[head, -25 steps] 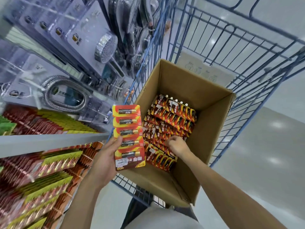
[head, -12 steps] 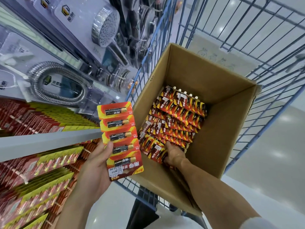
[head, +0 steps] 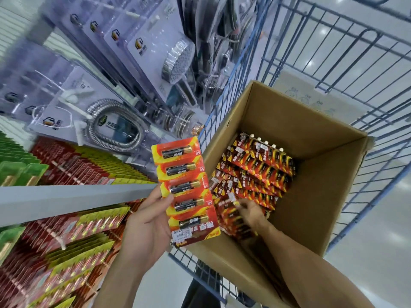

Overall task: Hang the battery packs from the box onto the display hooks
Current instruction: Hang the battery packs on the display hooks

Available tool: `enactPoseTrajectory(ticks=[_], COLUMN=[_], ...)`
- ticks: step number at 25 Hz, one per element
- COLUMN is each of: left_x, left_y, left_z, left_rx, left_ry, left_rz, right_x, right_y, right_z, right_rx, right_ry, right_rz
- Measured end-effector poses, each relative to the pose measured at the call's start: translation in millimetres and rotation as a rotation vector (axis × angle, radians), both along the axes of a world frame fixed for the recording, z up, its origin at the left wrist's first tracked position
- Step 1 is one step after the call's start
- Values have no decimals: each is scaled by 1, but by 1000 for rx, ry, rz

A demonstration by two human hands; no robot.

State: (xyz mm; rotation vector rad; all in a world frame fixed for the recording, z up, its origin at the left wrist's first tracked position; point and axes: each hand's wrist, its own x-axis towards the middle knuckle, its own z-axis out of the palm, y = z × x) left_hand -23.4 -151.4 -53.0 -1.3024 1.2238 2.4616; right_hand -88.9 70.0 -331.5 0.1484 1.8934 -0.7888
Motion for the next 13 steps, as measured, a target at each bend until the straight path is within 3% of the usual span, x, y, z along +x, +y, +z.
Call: enactPoseTrajectory(ticks=[6,13], left_x=[-19,-8], left_y=[3,12], left_z=[27,89], left_rx=[-52,-175], left_ry=[78,191], left_rz=[-33,-27], right_x=[-33,-17], right_y=[10,42], right_z=[125,287], right_rx=[-349,-607], right_ry=[-9,274], right_rz=[-489,-752])
